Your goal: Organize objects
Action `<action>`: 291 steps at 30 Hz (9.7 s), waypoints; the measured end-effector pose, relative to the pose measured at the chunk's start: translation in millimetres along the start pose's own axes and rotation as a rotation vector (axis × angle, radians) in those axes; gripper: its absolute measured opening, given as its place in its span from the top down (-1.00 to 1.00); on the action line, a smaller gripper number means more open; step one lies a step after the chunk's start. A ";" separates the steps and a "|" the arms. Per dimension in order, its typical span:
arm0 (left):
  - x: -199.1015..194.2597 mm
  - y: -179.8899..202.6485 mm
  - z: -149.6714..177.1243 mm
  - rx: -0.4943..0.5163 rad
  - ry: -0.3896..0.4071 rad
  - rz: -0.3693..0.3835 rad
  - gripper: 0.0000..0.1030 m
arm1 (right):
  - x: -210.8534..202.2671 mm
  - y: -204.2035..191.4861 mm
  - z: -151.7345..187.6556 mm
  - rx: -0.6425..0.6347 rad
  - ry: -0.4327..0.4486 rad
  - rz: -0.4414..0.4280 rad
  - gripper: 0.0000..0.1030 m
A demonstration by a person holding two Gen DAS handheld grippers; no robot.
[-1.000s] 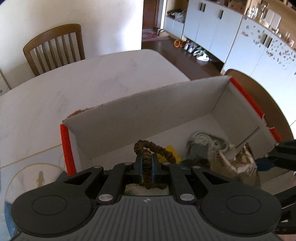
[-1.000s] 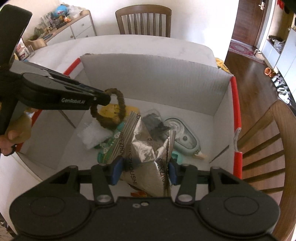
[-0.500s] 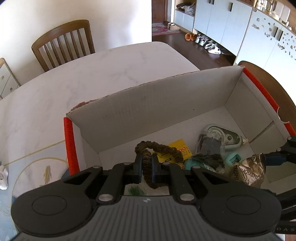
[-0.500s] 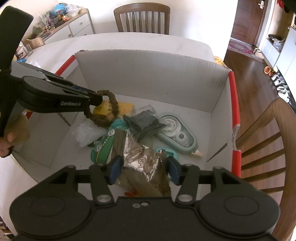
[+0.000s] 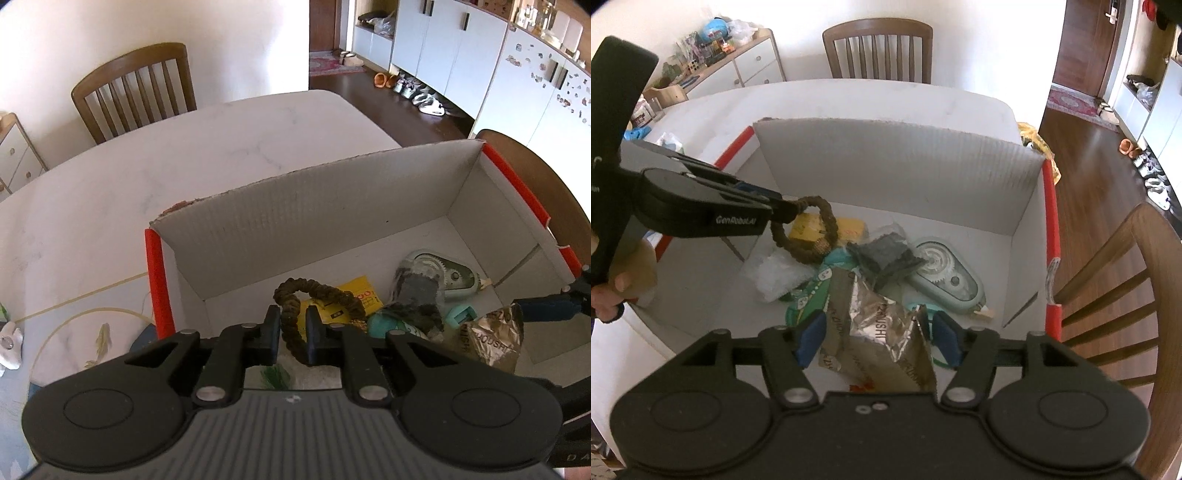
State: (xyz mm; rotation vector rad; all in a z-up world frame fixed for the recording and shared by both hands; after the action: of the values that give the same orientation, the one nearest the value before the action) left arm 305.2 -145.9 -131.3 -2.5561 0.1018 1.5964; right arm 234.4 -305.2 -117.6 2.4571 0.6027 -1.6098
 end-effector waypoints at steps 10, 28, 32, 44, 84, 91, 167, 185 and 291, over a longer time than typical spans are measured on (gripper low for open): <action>-29.9 -0.2 5.9 -0.005 0.091 -0.005 -0.28 | -29.0 -2.2 3.3 0.004 0.055 -0.005 -0.31; -101.9 -36.1 40.2 -0.054 0.223 0.067 -0.54 | -79.4 -24.5 5.4 0.072 0.201 -0.069 -0.59; -115.2 -55.6 54.1 -0.057 0.247 0.075 -0.60 | -82.3 -45.0 1.6 0.079 0.227 -0.077 -0.75; -131.8 -135.0 85.3 -0.051 0.267 0.076 -0.88 | -68.0 -125.5 -18.8 0.091 0.229 -0.104 -0.82; -41.1 -376.2 70.1 -0.219 0.130 0.022 -0.99 | 86.2 -296.1 -155.5 -0.150 0.091 -0.119 -0.76; -8.1 -394.7 58.2 -0.268 0.076 -0.007 -0.99 | 121.3 -307.1 -179.4 -0.190 0.063 -0.134 -0.69; -132.7 -263.5 82.4 -0.090 0.138 0.028 0.21 | -11.8 -276.3 -88.2 0.008 0.189 -0.108 0.24; -136.7 -110.7 80.0 0.049 0.123 0.091 0.20 | -68.4 -160.8 -11.8 0.152 0.230 -0.038 0.24; -178.4 -40.2 100.0 0.111 0.269 0.186 -0.65 | -126.1 -101.0 52.6 0.232 0.423 0.050 -0.78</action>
State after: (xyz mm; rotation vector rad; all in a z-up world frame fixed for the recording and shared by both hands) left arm 142.8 -93.6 -11.6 -2.7246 0.4528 1.2477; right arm 105.4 -262.4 -15.6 2.9888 0.4154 -1.2025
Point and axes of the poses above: each gripper's, at about its wrist camera, not at the fingertips, and x roughly the way its jaws point, y to its right, z to its underside, the point moved 2 cm from there along x, roughly the way its jaws point, and after that the axes turned 6 degrees about -y, right-handed, at the moved point
